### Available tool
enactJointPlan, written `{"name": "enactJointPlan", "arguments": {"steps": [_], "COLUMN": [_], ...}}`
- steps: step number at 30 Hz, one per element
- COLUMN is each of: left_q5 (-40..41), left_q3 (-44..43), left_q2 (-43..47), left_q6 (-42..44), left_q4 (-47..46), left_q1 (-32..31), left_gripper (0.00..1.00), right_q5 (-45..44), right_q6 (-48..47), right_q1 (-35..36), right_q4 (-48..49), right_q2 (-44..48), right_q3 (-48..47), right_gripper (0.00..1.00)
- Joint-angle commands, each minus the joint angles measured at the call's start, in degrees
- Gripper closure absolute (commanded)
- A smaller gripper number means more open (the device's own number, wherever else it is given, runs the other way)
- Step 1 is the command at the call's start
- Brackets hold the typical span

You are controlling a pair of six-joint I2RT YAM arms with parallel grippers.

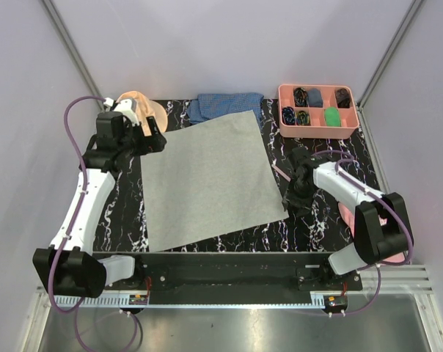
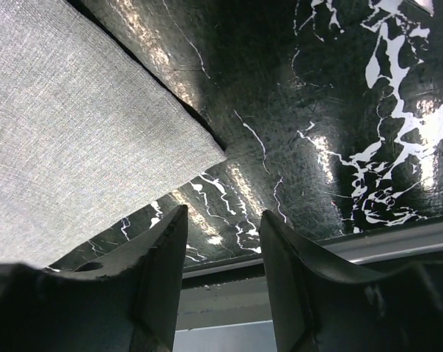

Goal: Fold the napkin, place the utensils inside, and roll it up
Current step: Fold the napkin

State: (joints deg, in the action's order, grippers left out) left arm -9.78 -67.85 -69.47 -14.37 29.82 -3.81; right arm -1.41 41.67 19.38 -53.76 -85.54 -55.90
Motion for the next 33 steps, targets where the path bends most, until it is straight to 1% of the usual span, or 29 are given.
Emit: {"name": "enactJointPlan", "arguments": {"steps": [1,4,6,9,11,13,14,15,17,18,20,21,22,24,25,27,33], "left_q5": [-0.8,2.9,5.6,7.4,7.5,9.6,9.6,9.6,9.0,8.1,7.6,6.1,5.7,4.6,4.4,3.2,2.7], "left_q3": [0.6,2.1,3.6,8.5,13.5,17.6,18.1,18.3,16.7,15.5,11.2,9.7,6.5,3.6,1.3,-0.8,-9.4], "left_q2": [2.0,1.1,0.0,-1.3,0.6,3.1,3.5,3.6,0.6,-3.3,-7.9,-12.8,-15.3,-21.8,-23.7,-28.4,-38.7], "left_q6": [0.1,0.7,-1.3,-6.1,-9.1,-10.3,-10.9,-10.9,-10.1,-10.1,-9.2,-9.1,-8.8,-7.3,-7.0,-6.5,-6.1], "left_q4": [-3.0,-3.0,-2.9,-2.1,-3.7,-6.8,-7.9,-8.9,-11.6,-11.9,-12.9,-13.3,-13.4,-13.5,-13.4,-13.2,-11.3], "left_q1": [-0.2,-0.3,-0.3,0.2,2.4,5.1,6.1,7.0,9.1,9.7,11.3,11.8,12.6,12.8,13.0,13.1,13.2], "left_gripper": [0.01,0.01,0.01,0.01,0.03,0.09,0.12,0.17,0.19,0.2,0.25,0.27,0.3,0.33,0.35,0.39,0.4], "right_q5": [2.5,2.9,3.6,4.3,4.2,5.0,5.6,6.2,8.1,8.9,11.7,12.6,14.3,15.4,15.6,16.1,17.6], "right_q6": [-3.5,-4.5,-5.3,-6.4,-7.6,-8.3,-9.1,-9.6,-10.7,-11.0,-11.5,-11.6,-11.5,-11.4,-11.3,-11.0,-10.3], "right_q1": [-0.4,-0.3,-0.3,-0.4,-0.4,-0.4,-0.4,-0.4,-0.4,-0.4,-0.4,-0.4,-0.4,-0.3,-0.4,-0.4,-0.4], "right_q4": [-2.7,-4.8,-6.3,-6.8,-6.5,-5.0,-3.4,-2.4,-0.3,0.5,2.9,3.6,4.2,5.4,5.8,6.6,7.5], "right_q2": [-2.2,-1.7,-0.9,0.3,1.3,2.0,2.9,3.3,4.1,4.3,5.4,5.9,6.4,8.2,8.9,10.9,14.6], "right_q3": [-4.0,-7.4,-12.2,-18.4,-20.8,-21.2,-20.9,-20.6,-19.7,-19.3,-18.0,-17.6,-16.8,-16.3,-15.9,-15.6,-16.1], "right_gripper": [0.48,0.48,0.47,0.45,0.44,0.44,0.44,0.44,0.43,0.43,0.43,0.42,0.42,0.41,0.4,0.4,0.38]}}
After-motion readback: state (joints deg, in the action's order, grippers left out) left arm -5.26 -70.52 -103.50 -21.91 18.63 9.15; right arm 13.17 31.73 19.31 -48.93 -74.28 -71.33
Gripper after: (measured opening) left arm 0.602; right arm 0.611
